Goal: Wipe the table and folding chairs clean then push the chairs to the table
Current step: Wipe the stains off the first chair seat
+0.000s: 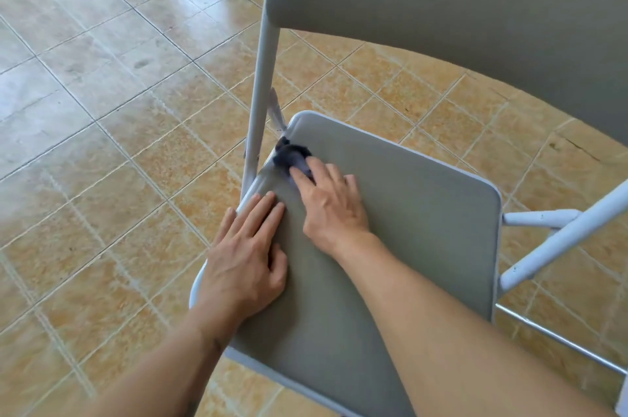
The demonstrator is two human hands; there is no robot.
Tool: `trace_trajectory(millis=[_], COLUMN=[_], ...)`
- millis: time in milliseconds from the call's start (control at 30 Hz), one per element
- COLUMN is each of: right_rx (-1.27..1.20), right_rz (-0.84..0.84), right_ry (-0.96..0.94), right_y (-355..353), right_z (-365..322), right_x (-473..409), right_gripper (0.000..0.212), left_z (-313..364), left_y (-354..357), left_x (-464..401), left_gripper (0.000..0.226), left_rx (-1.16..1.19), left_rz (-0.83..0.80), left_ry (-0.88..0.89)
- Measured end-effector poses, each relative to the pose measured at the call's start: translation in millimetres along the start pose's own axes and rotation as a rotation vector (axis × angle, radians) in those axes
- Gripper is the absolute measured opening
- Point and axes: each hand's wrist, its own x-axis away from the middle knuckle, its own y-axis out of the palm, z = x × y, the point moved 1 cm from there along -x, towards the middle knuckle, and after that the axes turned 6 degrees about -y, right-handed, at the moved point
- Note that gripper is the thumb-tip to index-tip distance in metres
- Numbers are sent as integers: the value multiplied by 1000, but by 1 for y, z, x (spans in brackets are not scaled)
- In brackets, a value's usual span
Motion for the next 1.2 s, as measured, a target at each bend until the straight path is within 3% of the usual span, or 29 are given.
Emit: trace_trajectory(millis=[100, 200, 300, 400, 500, 633, 833, 900, 1000, 1200], right_rx=[76, -52, -192, -27, 175, 100, -64, -144, -74, -54], right_rz=[-16, -7, 75, -100, -64, -82, 10, 94, -16, -18], right_ry=[187, 291, 187, 152, 112, 27, 426, 323, 54, 157], right_y=[-9, -22, -22, -9, -9, -7, -23, -26, -9, 8], right_z=[47, 58, 29, 15, 12, 19, 83, 70, 33, 38], right_x=[-6, -34, -55, -58, -68, -74, -60, -61, -59, -52], right_gripper=[52, 35, 61, 69, 48, 36, 33, 42, 61, 60], left_z=[6, 1, -8, -7, -6, -8, -10, -10, -9, -8], left_y=[3, 4, 5, 6, 5, 7, 8, 7, 6, 8], left_x=[1, 4, 10, 13, 8, 14, 4, -1, 0, 3], left_gripper=[64, 65, 65, 65, 66, 66, 68, 68, 68, 67], left_rx=[38, 28, 28, 39, 44, 36, 3, 5, 30, 28], left_rz=[0, 2, -2, -4, 6, -2, 4, 5, 27, 29], left_ry=[0, -15, -41, -47, -63, -77, -53, -48, -64, -79])
